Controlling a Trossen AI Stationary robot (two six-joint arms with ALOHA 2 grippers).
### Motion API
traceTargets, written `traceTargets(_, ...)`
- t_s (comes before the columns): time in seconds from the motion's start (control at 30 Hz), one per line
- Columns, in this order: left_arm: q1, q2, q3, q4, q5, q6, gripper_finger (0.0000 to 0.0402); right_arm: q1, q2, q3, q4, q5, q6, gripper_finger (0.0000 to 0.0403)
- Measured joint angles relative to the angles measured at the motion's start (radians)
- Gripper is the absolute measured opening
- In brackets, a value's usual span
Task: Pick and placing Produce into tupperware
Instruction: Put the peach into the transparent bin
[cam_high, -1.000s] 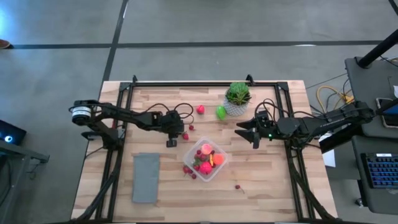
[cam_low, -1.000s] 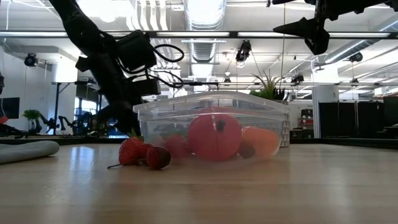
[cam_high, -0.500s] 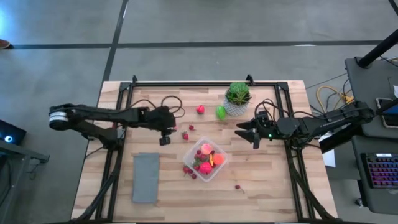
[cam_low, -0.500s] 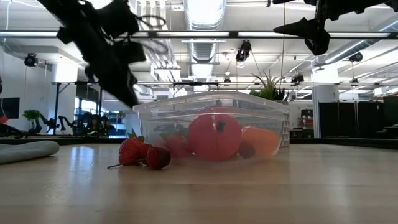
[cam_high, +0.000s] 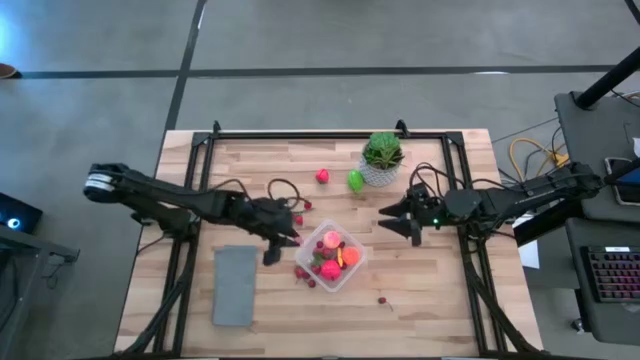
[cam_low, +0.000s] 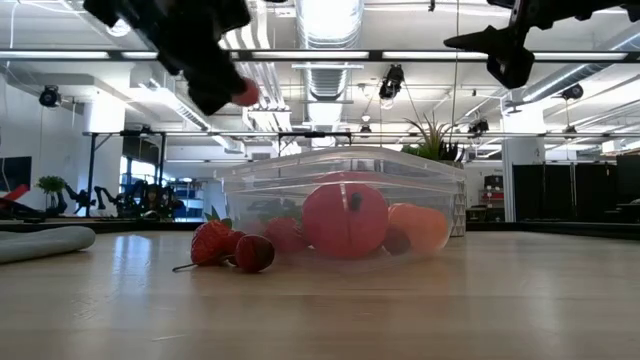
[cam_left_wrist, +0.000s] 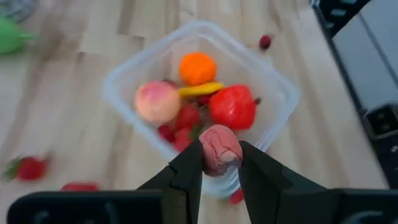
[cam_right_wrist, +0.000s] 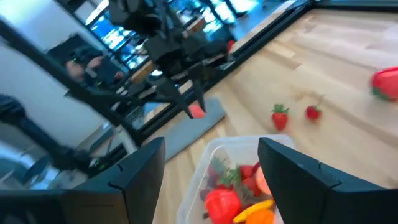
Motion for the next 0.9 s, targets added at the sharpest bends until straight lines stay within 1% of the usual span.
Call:
traceTargets(0.13,-0.035,0.123,0.084,0.001,-0.001,-0.007,0.0073,0.0,0.0,0.0,0.0,-0.06,-0.019,0.0246)
traceTargets(0.27,-0.046,0.236,0.151,-0.001,0.003,-0.012,0.0073,0.0,0.0,0.0,0.002,-0.06,-0.039,0.0244)
traceTargets(0.4,-0.046,0.307,0.175,-0.009,0.022,-0.034,0.0073,0.0,-0.001,0.0,0.003,-0.059,-0.049,0.0248)
traceTargets(0.5,-0.047,0.326,0.179,-0.024,0.027,-0.047,0.0073,0.0,-0.001,0.0,0.003,-0.068,-0.051,0.0249)
traceTargets(0.63,-0.047,0.312,0.195,-0.062,0.025,-0.146,0.0073,0.0,-0.001,0.0,0.002,-0.075,-0.054,0.0246)
traceTargets(0.7,-0.046,0.304,0.196,-0.06,0.024,-0.164,0.0079,0.0,-0.001,0.0,0.002,-0.075,-0.062,0.0245)
traceTargets(0.8,-0.046,0.304,0.196,-0.061,0.024,-0.204,0.0106,0.0,0.0,0.0,0.002,-0.075,-0.075,0.0245)
traceTargets(0.9,-0.046,0.304,0.191,-0.069,0.024,-0.281,0.0147,0.0,0.0,0.0,0.002,-0.075,-0.077,0.0248)
